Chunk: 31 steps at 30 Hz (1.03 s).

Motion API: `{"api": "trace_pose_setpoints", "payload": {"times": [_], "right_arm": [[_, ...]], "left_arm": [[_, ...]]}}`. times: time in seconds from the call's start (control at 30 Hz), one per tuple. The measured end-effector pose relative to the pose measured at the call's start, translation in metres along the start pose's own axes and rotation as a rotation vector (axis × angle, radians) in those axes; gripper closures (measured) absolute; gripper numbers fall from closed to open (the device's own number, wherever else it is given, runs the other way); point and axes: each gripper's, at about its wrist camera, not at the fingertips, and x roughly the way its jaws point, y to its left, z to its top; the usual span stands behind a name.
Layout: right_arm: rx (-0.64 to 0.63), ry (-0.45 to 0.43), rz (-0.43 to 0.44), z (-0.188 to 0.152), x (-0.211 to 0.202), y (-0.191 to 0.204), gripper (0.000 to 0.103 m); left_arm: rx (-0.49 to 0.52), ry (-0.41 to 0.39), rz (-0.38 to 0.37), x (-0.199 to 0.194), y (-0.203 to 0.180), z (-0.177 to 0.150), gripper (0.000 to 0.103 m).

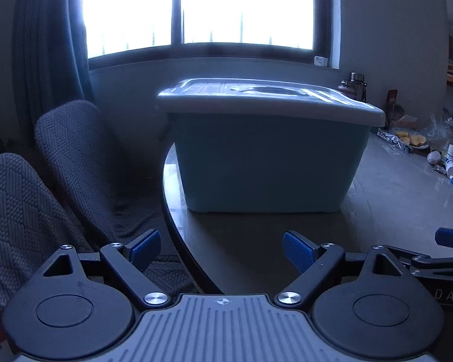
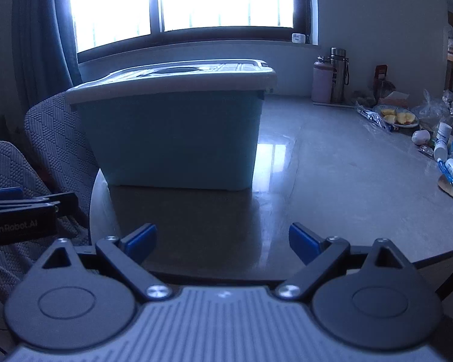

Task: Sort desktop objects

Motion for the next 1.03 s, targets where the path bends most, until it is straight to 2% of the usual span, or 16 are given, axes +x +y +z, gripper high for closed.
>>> {"api": "trace_pose_setpoints", "payload": {"times": [0.37, 1.03], "right_arm": [[-0.009, -0.032, 0.014, -0.020, -0.007, -0.001, 0.008], [0.015, -0.048, 0.008, -0.027, -0.014, -0.004, 0.008]], "left_arm": [[0.013, -0.004, 0.025, 0.001, -0.004, -0.023, 0.014], [0.019, -0.017, 0.015, 0.002, -0.006, -0.017, 0.014]]}}
